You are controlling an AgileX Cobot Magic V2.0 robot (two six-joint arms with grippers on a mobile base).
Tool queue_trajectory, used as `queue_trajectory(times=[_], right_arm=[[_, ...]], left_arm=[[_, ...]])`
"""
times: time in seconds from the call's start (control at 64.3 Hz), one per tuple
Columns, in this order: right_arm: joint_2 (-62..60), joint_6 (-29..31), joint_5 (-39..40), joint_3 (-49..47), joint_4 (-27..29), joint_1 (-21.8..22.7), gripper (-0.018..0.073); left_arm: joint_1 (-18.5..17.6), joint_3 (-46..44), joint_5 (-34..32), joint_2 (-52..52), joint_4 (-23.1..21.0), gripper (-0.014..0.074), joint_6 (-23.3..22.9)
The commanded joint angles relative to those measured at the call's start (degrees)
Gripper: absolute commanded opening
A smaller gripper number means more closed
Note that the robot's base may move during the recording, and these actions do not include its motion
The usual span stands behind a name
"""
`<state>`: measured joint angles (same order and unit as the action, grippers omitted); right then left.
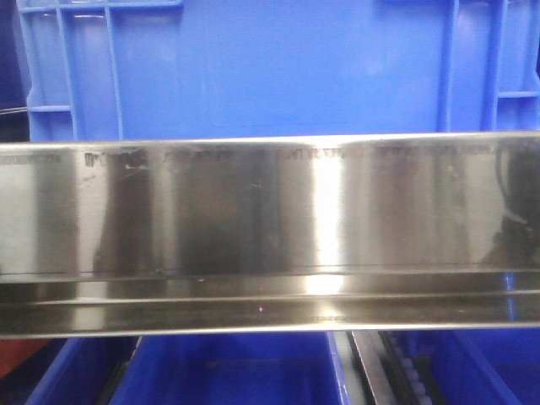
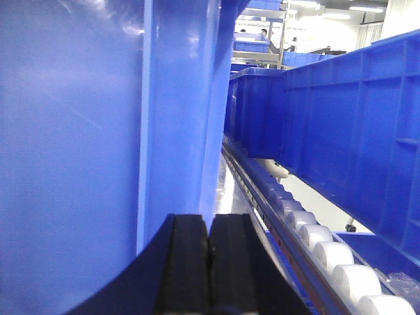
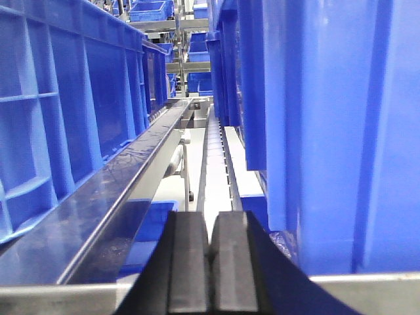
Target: Place valve from conveyor to right shelf box
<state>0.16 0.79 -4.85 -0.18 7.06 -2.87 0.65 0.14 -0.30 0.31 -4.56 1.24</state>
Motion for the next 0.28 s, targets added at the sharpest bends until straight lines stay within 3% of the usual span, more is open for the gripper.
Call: queue_trajectory(times=[0.0,0.264], right_arm=[[-0.16,-0.05,1.46,0.18,-0.52,0.36,-0.0162],[-0.16,-0.05,1.46,0.18,-0.52,0.36,-0.0162]], left_arm=[[0.35,-0.14,-1.18,-0.31,-0.37,-0.0111,-0.42],[0.35,-0.14,-1.18,-0.31,-0.37,-0.0111,-0.42]])
